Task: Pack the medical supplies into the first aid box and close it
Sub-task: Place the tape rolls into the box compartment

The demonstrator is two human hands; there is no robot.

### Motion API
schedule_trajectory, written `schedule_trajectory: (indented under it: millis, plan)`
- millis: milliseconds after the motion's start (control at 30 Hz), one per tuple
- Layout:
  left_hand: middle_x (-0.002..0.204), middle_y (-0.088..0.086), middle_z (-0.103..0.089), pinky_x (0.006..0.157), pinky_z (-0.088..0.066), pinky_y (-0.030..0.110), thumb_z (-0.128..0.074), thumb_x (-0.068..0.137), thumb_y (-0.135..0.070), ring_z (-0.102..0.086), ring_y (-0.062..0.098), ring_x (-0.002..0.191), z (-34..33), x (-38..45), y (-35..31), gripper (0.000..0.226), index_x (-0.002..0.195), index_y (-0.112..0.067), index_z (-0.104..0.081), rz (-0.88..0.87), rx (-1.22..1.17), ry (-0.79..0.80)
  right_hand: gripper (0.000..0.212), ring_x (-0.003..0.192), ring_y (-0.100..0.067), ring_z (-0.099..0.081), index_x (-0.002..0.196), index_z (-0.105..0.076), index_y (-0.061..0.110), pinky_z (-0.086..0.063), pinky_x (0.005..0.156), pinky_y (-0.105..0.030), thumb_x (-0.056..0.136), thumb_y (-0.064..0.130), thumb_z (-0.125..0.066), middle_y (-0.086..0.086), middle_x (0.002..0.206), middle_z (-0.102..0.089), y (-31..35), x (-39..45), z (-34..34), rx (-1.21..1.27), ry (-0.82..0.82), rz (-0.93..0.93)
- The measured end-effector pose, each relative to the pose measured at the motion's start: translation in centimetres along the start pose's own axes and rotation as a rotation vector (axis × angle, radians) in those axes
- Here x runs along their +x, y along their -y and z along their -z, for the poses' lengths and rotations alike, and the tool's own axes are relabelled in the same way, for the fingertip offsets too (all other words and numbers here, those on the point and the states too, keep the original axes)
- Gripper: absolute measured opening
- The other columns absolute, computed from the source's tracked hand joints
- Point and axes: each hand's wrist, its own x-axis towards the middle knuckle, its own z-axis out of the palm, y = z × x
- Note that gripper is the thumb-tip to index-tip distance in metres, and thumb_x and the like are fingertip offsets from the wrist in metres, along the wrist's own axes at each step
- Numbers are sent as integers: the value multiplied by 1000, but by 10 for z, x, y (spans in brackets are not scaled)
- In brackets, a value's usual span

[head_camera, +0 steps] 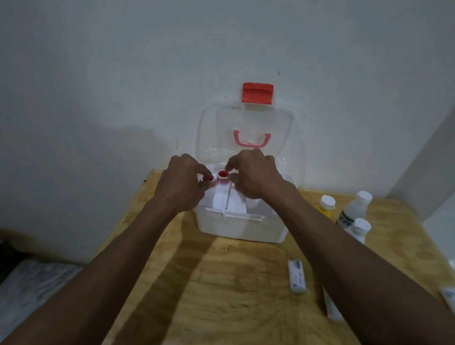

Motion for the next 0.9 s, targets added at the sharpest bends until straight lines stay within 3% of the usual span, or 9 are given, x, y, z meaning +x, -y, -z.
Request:
schedule_trajectory:
  millis: [67, 167, 300, 367, 433, 533, 667, 800, 900]
  plan:
    - [110, 7, -74, 77, -47, 29, -76, 83, -25, -65, 22, 96, 9, -7, -9, 25, 105, -15, -77, 3, -13, -63, 28, 104, -24, -65, 117, -70, 17, -47, 99, -43, 89, 15, -69, -5, 118, -70, 0, -11, 11, 31, -27, -4]
    - [115, 9, -71, 88, -46, 37, -74, 84, -27, -61, 26, 105, 22, -21, -29, 27, 107, -14, -75, -5, -44, -138, 27, 107, -24, -65, 117, -70, 14, -52, 96, -42, 90, 11, -67, -8, 121, -68, -5, -35, 32, 85, -78, -18]
    - [105, 9, -72, 83, -44, 32, -72, 86, -23, -63, 24, 95, 33, -49, -63, 21, 103, -12, -76, -50, -148, -205, 24, 102, -23, -64, 115, -70, 12, -51, 87, -29, 93, 13, -62, -9, 114, -69, -16, -86, 64, 139, -124, -65]
    - [100, 7, -73, 81, -51, 35, -74, 84, -22, -65, 22, 88, 33, -67, -81, 20, 102, -12, -76, -80, -237, -206, 23, 95, -19, -66, 113, -72, 13, -47, 81, -22, 93, 13, -62, -7, 108, -72, -23, -116, 75, 176, -130, -112]
    - [100, 5, -72, 80, -56, 38, -75, 83, -21, -64, 18, 84, 26, -84, -97, 22, 103, -12, -76, -71, -323, -164, 21, 90, -16, -67, 109, -73, 16, -49, 81, -22, 91, 16, -63, -4, 102, -73, -31, -146, 80, 213, -136, -174]
    - [100, 2, -71, 77, -55, 31, -74, 84, -27, -61, 11, 82, 8, -108, -120, 28, 110, -16, -73, -14, -374, -44, 18, 85, -13, -68, 104, -75, 17, -49, 79, -20, 88, 17, -65, -2, 97, -75, -46, -186, 78, 245, -155, -273]
    - [97, -2, -71, 71, -50, 23, -70, 85, -39, -62, 8, 78, -31, -127, -134, 36, 116, -22, -69, -8, -337, 124, 21, 95, -24, -66, 105, -74, 15, -49, 83, -27, 86, 17, -66, -6, 98, -74, -64, -217, 54, 199, -118, -418]
    - [106, 1, -72, 78, -57, 35, -59, 89, -49, -66, 12, 88, -57, -136, -149, 42, 123, -24, -65, 34, -335, 226, 28, 101, -29, -63, 113, -67, 14, -45, 76, -27, 87, 21, -67, -12, 111, -67, -70, -230, 21, 137, -50, -516]
    - [110, 2, -73, 82, -56, 36, -57, 91, -46, -67, 17, 96, -64, -135, -156, 41, 122, -22, -67, 40, -305, 256, 22, 99, -27, -63, 108, -66, 13, -44, 71, -28, 87, 18, -64, -12, 109, -67, -68, -233, 10, 128, -36, -517]
